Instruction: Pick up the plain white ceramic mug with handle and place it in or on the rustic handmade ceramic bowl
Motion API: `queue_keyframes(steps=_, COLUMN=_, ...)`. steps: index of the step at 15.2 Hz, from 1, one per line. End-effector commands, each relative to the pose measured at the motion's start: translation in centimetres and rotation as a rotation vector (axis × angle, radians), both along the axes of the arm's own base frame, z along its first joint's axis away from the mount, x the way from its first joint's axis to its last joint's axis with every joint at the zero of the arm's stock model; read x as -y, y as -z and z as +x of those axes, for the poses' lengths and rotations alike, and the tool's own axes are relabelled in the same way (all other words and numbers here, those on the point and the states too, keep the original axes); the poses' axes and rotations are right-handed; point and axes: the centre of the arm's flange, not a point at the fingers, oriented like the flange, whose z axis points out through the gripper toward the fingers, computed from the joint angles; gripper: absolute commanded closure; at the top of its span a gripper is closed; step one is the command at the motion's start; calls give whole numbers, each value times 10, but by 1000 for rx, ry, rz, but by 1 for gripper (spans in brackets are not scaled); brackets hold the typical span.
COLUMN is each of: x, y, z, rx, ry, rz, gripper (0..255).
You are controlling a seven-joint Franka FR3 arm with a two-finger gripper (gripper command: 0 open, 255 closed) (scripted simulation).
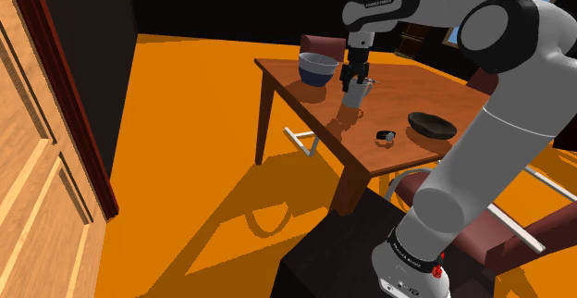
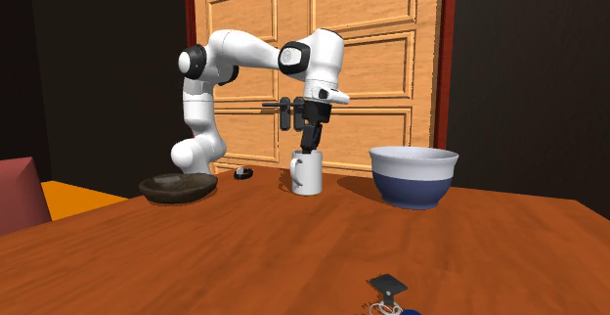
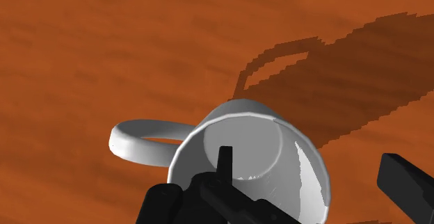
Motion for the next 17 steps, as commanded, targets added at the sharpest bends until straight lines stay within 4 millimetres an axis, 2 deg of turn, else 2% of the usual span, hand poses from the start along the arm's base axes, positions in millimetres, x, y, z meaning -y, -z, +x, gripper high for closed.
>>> queue_keyframes(steps=1, x=0, y=0, z=0, rx=0, ry=0, rz=0, gripper=255)
queue_keyframes(steps=10, x=0, y=0, z=0, rx=0, ry=0, rz=0, gripper=255)
queue_keyframes(steps=17, x=0, y=-37, z=0, rx=0, ry=0, rz=0, gripper=255)
